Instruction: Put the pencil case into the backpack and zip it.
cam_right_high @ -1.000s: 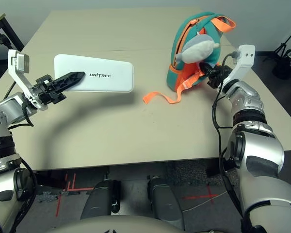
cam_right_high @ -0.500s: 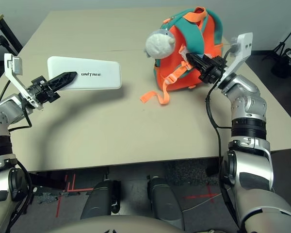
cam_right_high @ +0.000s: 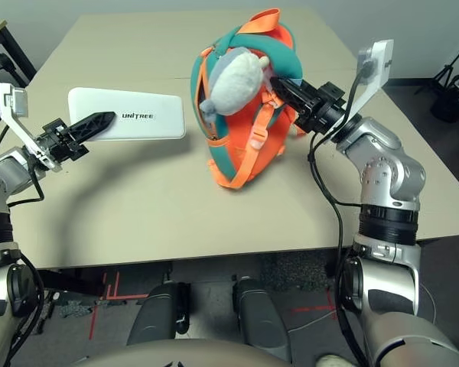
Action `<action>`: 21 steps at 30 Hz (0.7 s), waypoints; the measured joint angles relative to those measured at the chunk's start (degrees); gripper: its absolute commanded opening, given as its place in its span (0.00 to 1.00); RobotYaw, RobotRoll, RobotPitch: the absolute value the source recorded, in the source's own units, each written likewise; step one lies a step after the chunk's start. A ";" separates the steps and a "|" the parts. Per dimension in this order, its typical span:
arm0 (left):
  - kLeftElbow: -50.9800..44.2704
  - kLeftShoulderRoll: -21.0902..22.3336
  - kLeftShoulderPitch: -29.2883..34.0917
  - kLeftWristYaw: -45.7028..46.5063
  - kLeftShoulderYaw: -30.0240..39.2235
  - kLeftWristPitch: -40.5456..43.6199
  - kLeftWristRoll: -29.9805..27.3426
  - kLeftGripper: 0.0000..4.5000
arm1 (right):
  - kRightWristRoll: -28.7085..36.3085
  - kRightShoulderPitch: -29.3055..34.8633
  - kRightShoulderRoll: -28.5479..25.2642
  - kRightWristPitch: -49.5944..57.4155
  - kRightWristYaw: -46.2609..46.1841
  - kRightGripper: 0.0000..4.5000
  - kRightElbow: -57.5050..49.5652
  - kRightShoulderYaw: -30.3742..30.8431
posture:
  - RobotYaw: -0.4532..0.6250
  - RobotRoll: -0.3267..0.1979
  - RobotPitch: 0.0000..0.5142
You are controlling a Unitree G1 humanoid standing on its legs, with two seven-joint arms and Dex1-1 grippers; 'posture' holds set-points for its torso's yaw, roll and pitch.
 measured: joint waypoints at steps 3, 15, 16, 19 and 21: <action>0.26 0.20 -0.01 -0.08 0.00 -0.31 0.00 0.30 | 0.46 0.59 2.07 0.42 -3.45 0.16 -1.98 0.01 | 0.32 0.62 0.18; 2.25 1.77 -0.91 -1.02 -0.12 -1.20 0.55 0.30 | -0.09 9.86 11.17 -4.29 -14.59 0.16 -11.76 1.86 | 0.32 0.62 0.18; 2.26 1.80 -0.96 -1.10 -0.16 -1.23 0.58 0.30 | -0.10 11.65 11.15 -4.50 -14.45 0.16 -13.11 2.77 | 0.32 0.62 0.18; 2.28 2.00 -1.48 -1.37 -0.26 -1.25 0.70 0.30 | -0.05 17.22 9.20 -4.53 -12.39 0.16 -16.00 5.89 | 0.32 0.62 0.17; 2.28 2.47 -2.25 -1.70 -0.25 -1.26 0.71 0.30 | 0.01 19.78 7.20 -3.97 -10.70 0.16 -16.60 6.98 | 0.32 0.62 0.17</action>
